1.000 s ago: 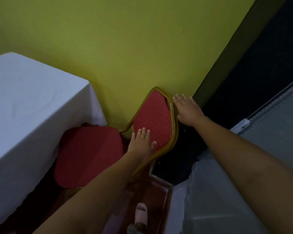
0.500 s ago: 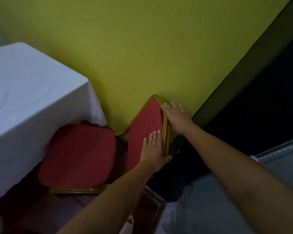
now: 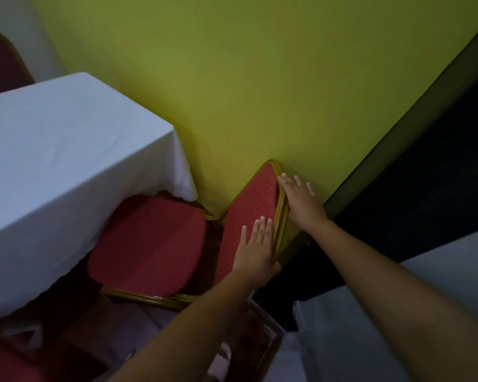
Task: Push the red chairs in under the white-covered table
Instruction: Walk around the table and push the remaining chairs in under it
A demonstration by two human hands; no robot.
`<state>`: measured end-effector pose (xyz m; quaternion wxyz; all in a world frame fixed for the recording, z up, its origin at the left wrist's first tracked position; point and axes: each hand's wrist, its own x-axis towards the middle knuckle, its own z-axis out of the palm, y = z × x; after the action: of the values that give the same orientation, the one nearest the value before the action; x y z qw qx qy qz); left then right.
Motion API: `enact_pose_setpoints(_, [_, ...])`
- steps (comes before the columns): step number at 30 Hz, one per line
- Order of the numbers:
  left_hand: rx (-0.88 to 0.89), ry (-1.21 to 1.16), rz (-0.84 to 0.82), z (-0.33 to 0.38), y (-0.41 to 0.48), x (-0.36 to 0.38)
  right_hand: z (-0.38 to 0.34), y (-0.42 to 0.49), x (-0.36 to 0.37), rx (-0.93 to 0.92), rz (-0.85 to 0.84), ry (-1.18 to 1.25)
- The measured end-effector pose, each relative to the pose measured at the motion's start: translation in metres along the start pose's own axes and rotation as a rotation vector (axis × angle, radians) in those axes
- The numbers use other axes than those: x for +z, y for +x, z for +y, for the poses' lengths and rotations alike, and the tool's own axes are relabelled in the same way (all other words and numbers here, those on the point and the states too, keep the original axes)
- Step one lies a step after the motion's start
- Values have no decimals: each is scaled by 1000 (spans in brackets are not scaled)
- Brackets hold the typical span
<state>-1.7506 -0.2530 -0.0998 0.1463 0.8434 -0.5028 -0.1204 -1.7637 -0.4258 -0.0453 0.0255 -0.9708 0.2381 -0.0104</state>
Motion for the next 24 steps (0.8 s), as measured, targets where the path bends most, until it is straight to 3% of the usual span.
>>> enact_pose_setpoints(5, [84,-49,41,-34,-44,-6,-31,-27,11,-38,114,127])
enact_pose_setpoints(12, [83,69,58,-92,-114,-18,-101,-71,34,-60,249,290])
enact_pose_setpoints(24, [-186,210,80,-179,-232,-55,-201,-117,54,-283,303,406])
